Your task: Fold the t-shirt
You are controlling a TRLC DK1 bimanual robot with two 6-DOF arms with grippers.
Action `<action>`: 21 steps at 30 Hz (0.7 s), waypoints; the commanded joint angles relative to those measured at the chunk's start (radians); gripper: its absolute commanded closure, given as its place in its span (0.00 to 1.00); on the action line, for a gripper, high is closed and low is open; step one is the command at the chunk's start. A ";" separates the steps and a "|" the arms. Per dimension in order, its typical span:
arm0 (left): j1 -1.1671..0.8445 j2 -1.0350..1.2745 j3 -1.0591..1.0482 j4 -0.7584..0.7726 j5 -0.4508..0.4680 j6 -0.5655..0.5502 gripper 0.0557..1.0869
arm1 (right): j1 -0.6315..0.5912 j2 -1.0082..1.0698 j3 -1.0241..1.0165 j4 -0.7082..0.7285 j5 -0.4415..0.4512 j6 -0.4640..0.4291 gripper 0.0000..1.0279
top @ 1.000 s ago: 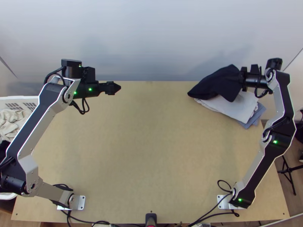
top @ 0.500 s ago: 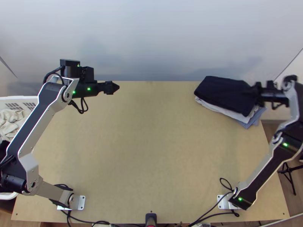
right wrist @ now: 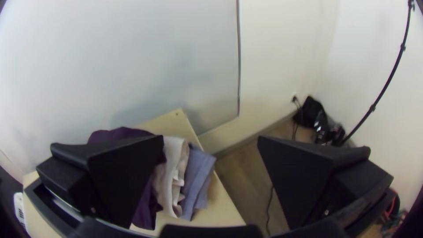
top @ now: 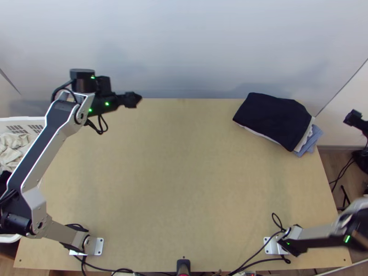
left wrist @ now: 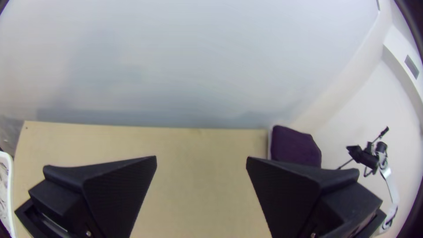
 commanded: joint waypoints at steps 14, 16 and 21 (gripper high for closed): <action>0.043 -0.764 -0.731 0.897 -0.629 0.445 0.04 | 0.153 -0.781 -0.446 0.804 0.097 0.254 0.03; 0.047 -0.885 -0.832 0.943 -0.629 0.483 0.04 | 0.158 -0.901 -0.615 1.037 0.095 0.255 0.03; 0.150 -1.131 -1.025 0.949 -0.627 0.500 0.04 | 0.193 -1.093 -0.828 1.109 0.095 0.277 0.03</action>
